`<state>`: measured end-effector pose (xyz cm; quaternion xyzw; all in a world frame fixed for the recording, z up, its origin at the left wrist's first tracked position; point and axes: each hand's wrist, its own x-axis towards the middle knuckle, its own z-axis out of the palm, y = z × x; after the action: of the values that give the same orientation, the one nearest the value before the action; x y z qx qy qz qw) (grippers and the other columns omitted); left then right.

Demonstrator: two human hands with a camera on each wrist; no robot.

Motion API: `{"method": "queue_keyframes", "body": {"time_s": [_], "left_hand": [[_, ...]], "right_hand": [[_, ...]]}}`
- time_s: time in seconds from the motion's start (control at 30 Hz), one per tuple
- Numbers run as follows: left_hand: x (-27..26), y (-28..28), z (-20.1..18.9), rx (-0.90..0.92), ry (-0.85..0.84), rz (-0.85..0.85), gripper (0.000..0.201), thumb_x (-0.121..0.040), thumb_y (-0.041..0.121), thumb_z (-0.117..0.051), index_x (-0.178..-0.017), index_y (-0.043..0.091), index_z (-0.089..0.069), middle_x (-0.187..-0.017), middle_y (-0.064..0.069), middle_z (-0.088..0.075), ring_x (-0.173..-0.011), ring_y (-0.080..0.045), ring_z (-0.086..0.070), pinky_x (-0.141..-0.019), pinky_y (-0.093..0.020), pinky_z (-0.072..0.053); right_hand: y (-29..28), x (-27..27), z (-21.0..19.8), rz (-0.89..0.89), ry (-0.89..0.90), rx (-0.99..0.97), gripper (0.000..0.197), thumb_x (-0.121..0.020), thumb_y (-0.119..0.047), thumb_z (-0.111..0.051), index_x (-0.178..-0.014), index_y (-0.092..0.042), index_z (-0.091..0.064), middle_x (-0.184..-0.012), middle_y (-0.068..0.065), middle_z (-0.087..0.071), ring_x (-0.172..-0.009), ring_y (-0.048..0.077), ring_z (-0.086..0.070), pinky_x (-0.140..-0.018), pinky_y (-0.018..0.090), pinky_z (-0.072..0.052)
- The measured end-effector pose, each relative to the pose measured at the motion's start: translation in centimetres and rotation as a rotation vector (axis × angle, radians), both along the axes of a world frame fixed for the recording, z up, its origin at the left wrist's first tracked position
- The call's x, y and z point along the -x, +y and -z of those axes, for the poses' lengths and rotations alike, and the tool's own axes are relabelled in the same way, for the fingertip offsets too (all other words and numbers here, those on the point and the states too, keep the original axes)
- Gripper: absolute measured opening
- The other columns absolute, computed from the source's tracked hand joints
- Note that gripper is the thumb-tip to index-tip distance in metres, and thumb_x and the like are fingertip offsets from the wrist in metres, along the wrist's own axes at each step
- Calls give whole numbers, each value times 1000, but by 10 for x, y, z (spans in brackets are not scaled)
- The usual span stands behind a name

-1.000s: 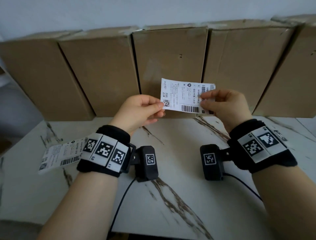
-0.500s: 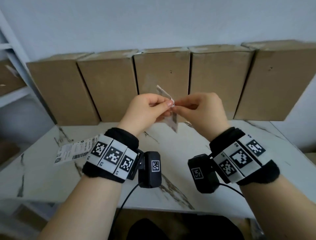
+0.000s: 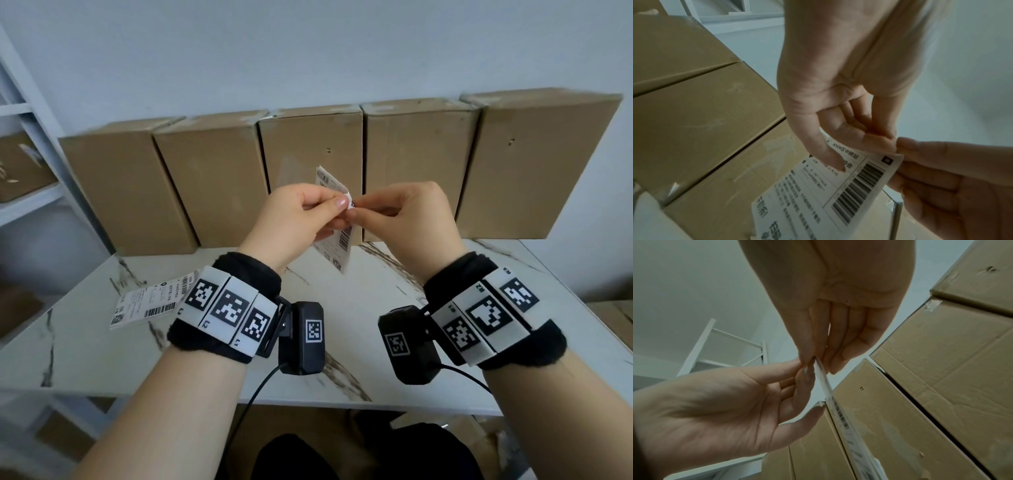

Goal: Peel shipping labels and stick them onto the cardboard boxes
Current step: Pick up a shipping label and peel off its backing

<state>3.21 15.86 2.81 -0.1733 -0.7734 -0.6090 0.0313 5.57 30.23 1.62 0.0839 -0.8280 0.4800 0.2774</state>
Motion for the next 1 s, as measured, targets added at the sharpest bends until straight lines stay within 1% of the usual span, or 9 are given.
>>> {"method": "queue_keyframes", "body": {"time_s": [0.23,0.27,0.4,0.6,0.7,0.8,0.87,0.93,1.0], "left_hand": [[-3,3,1,-22,1,-14,15,-91,18,-59,-82,21,-71,-71,5,-69,-66,1,-65,-81,-28,-58],[-4,3,1,-22,2,-18,15,-91,19,-59,-82,22,-71,-72,5,-69,-67,0,-65,-81,-28,-58],[-3,4,1,-28,6,-20,16,-92,18,-58,-82,22,-70,-73,5,-68,-69,-2,-64,-82,-29,-57],[-1,3,2,-10,2,-10,15,-94,15,-55,-87,17,-69,-76,7,-68,-73,0,-65,-84,-30,-57],[0,3,3,1,1,-6,15,-94,15,-54,-87,18,-66,-78,7,-68,-74,0,-65,-83,-30,-57],[3,2,5,-14,-13,-2,16,-95,14,-52,-85,18,-64,-82,5,-69,-76,-1,-67,-81,-29,-58],[4,1,5,-32,-28,-4,17,-95,12,-51,-83,17,-63,-82,4,-69,-76,-2,-68,-79,-28,-58],[5,1,6,-47,-45,-3,16,-95,11,-51,-84,15,-62,-83,2,-69,-76,-3,-69,-77,-28,-58],[5,1,7,-62,-58,-1,14,-95,11,-51,-86,14,-62,-85,0,-70,-75,-3,-69,-77,-27,-58]], "right_hand": [[1,-4,0,-2,7,-15,11,-82,-19,-70,-88,-13,-77,-77,-2,-73,-67,-1,-63,-62,6,-47],[0,-4,0,2,9,-18,12,-84,-19,-68,-88,-13,-77,-77,-2,-73,-67,1,-64,-64,8,-48],[-1,-5,0,7,-7,-14,15,-88,-17,-62,-91,-12,-76,-76,-2,-72,-76,10,-68,-77,28,-56],[-1,-1,1,13,-51,32,17,-91,-14,-56,-92,-10,-72,-81,4,-72,-81,18,-69,-80,41,-55],[-1,1,2,31,-62,61,17,-92,-12,-53,-90,-8,-69,-81,8,-72,-79,22,-68,-79,44,-55],[0,3,2,52,-73,102,18,-92,-12,-51,-90,-7,-68,-80,9,-71,-77,21,-68,-79,42,-56],[0,4,3,56,-82,123,18,-92,-11,-51,-92,-6,-68,-79,7,-70,-72,16,-67,-78,36,-57],[1,4,3,55,-82,142,16,-91,-10,-51,-91,-7,-67,-74,2,-68,-63,7,-63,-71,27,-56],[0,4,3,58,-80,160,16,-91,-9,-52,-86,-10,-66,-67,-3,-63,-52,-1,-58,-59,14,-50]]}}
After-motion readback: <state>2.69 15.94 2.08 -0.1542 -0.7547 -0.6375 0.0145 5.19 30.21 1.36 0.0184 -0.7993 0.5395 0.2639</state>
